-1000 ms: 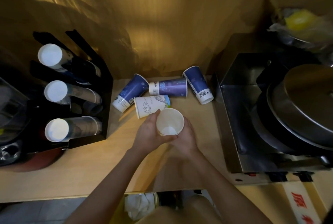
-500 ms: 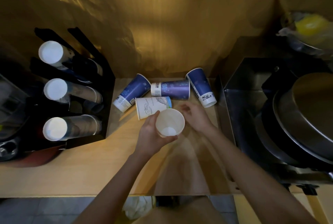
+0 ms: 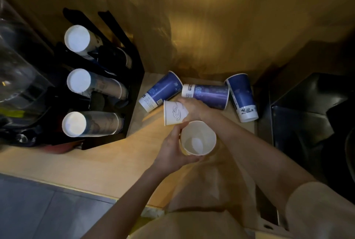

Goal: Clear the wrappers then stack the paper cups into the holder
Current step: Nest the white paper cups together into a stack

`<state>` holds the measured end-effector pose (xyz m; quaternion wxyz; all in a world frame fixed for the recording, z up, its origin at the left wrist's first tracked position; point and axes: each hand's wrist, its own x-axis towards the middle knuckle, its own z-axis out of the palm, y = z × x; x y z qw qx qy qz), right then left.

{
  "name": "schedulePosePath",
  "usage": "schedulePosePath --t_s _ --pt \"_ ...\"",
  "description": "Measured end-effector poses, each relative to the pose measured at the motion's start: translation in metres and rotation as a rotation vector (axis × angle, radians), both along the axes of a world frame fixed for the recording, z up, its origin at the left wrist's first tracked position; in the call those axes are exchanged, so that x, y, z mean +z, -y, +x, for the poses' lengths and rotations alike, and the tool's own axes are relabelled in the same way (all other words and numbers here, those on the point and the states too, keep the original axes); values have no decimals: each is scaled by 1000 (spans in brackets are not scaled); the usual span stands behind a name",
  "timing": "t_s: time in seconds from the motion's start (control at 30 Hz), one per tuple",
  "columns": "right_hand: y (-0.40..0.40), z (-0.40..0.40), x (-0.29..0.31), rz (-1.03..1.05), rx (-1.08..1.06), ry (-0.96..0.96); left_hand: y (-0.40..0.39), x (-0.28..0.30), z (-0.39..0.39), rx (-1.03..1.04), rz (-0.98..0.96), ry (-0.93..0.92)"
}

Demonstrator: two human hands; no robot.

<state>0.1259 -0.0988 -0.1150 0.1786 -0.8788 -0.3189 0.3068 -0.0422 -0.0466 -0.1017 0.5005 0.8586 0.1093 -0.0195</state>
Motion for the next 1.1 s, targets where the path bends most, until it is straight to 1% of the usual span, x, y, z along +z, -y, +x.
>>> schedulePosePath --t_s 0.2,0.27,0.33,0.4,0.57,0.7,0.77,0.83,0.93,1.1 --pt "8 7 -5 31 -59 -49 -1 -1 1 -10 -41 -13" --pt "9 8 -5 29 -83 -40 -1 -1 1 -11 -59 -13" --pt "13 7 2 86 -113 -5 -1 -2 1 -15 -68 -7" --pt "18 5 15 220 -175 -14 -1 -3 0 -14 -85 1" --pt "36 -13 60 612 -459 -69 -2 -9 2 -6 -87 39" --pt "59 -47 85 851 -680 -176 -3 -10 3 -12 -114 66" --pt "70 -70 86 918 -748 -199 -4 -12 4 -6 -126 68" --pt "80 -92 81 901 -787 -190 -4 -13 4 -10 -123 66" --pt "89 -118 67 804 -774 -152 -5 -12 4 -19 -104 68" --pt "90 -132 50 639 -756 -88 -3 -9 6 11 -114 21"
